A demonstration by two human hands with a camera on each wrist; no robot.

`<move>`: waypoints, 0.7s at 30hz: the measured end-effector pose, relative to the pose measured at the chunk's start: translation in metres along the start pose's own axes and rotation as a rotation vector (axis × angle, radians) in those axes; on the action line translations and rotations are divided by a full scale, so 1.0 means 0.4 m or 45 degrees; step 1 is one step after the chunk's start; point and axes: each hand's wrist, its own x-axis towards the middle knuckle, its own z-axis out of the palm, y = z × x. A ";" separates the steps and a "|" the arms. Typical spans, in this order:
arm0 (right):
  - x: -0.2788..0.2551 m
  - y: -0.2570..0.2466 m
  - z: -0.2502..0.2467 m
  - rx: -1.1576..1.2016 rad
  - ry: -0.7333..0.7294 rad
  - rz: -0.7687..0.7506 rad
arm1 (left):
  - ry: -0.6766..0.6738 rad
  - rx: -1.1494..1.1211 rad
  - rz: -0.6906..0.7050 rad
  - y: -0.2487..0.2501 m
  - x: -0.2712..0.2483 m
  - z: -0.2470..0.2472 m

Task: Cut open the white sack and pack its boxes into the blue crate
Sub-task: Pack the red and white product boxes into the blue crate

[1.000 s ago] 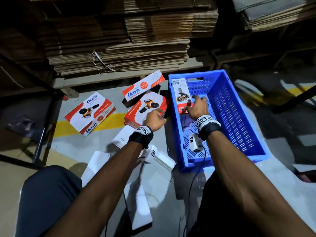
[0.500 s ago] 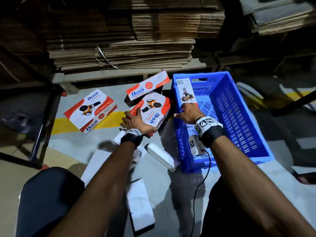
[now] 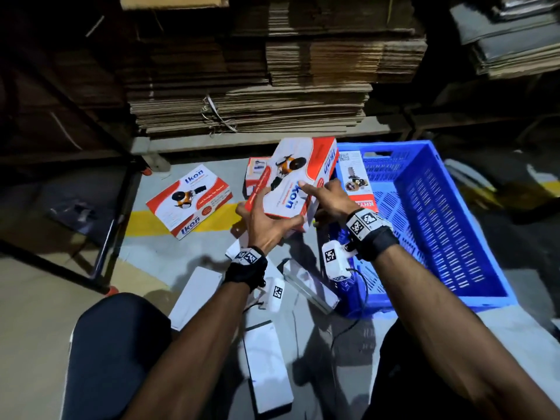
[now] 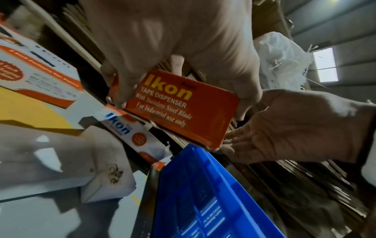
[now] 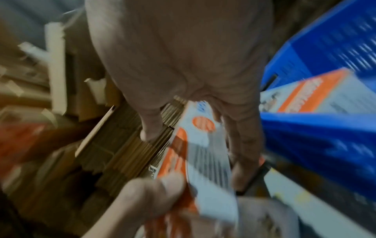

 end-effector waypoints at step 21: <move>-0.083 0.010 -0.436 -0.662 1.070 -0.326 | -0.801 0.562 0.185 0.207 -0.053 0.318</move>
